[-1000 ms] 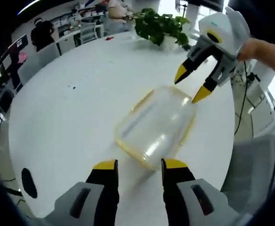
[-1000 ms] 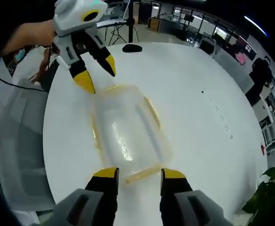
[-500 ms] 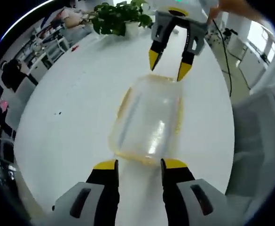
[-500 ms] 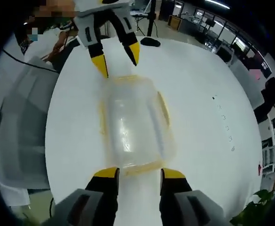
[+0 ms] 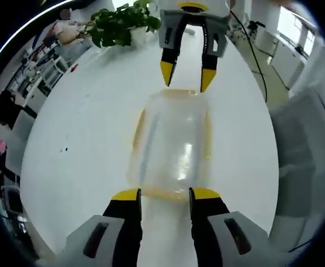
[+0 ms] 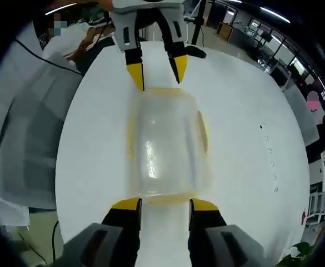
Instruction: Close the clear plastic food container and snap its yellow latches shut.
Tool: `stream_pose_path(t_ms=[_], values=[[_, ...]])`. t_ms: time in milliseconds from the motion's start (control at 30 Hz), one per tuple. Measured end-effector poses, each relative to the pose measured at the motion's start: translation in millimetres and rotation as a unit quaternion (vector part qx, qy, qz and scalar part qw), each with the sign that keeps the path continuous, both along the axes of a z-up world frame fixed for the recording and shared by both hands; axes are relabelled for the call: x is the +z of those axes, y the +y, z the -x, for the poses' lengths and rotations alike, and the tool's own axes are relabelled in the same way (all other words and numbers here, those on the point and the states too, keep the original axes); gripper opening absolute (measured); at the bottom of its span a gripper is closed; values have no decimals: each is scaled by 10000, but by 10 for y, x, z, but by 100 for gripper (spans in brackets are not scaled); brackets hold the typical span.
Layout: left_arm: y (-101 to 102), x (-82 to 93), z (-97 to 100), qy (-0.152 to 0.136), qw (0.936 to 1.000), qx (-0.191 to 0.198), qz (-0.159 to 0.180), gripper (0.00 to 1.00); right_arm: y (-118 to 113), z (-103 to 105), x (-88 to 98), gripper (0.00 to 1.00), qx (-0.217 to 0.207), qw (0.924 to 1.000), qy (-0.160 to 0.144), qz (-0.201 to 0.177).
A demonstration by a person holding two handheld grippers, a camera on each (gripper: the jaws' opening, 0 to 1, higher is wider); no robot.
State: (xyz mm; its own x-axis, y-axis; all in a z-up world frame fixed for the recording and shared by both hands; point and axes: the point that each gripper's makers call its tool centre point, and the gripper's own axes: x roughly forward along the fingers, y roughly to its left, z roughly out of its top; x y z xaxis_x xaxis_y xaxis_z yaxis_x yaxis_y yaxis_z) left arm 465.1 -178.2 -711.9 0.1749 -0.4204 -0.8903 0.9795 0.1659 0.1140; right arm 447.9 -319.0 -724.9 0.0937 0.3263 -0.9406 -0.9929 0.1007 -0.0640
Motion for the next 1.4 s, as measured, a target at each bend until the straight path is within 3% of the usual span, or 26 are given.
stream_pose_path(t_ms=[733, 1400], values=[[-246, 4, -104, 17, 9996, -178, 205, 31, 341, -104, 23, 29, 17, 9995, 62, -322], [-470, 26, -43, 118, 9977, -418, 512, 33, 605, -102, 30, 27, 168, 9980, 139, -594]])
